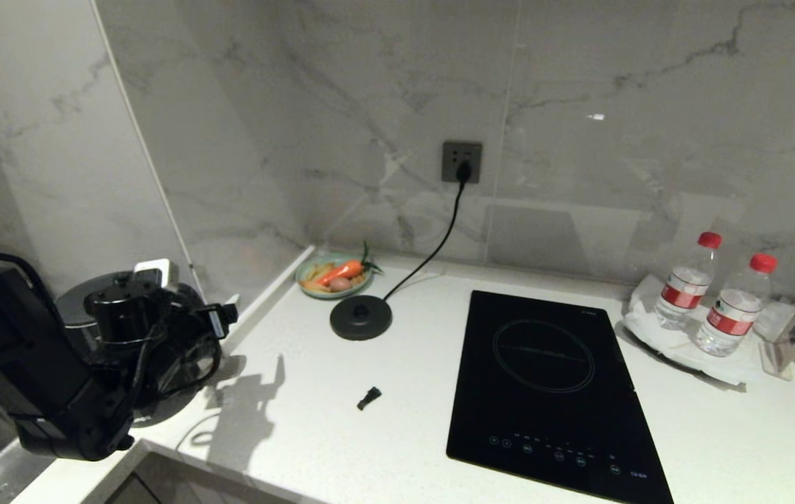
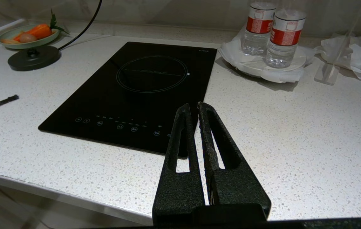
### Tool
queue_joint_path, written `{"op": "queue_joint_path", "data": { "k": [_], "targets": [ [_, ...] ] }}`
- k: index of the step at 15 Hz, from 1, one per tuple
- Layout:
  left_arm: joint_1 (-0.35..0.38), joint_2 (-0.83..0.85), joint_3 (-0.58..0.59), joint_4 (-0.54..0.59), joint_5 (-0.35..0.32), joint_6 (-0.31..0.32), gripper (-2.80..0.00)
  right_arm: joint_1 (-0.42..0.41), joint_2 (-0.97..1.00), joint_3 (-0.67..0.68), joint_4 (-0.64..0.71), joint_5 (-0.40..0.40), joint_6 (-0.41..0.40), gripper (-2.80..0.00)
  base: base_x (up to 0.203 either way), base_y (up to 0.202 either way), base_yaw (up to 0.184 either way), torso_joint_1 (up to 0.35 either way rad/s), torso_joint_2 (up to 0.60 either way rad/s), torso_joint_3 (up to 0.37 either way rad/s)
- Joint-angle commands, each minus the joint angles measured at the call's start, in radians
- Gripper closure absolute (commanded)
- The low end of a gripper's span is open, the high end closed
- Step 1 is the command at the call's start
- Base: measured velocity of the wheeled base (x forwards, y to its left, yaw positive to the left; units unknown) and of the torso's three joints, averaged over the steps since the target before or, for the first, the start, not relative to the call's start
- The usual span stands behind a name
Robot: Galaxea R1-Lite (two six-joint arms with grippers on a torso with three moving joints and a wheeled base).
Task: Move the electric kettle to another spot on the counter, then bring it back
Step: Grab the kettle
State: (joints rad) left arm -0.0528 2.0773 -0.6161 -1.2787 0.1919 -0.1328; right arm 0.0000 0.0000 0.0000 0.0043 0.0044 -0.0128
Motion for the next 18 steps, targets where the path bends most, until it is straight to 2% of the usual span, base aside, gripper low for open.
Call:
{"op": "queue_joint_path", "data": {
  "k": [1, 10, 17, 18],
  "targets": [
    [0.001, 0.019, -0.035, -0.007, 0.003, -0.001, -2.80, 0.000, 0.000, 0.000, 0.000, 0.000, 0.000, 0.00, 0.000, 0.000, 0.000, 0.000, 0.00, 0.000],
    [0.005, 0.082, -0.131, -0.005, 0.010, 0.018, -2.80, 0.000, 0.000, 0.000, 0.000, 0.000, 0.000, 0.00, 0.000, 0.000, 0.000, 0.000, 0.00, 0.000],
    [0.027, 0.084, -0.147, -0.005, 0.012, 0.016, -2.80, 0.000, 0.000, 0.000, 0.000, 0.000, 0.000, 0.00, 0.000, 0.000, 0.000, 0.000, 0.00, 0.000],
    [0.028, 0.083, -0.146, -0.006, 0.012, 0.016, -0.38, 0.000, 0.000, 0.000, 0.000, 0.000, 0.000, 0.00, 0.000, 0.000, 0.000, 0.000, 0.00, 0.000]
  ]
}}
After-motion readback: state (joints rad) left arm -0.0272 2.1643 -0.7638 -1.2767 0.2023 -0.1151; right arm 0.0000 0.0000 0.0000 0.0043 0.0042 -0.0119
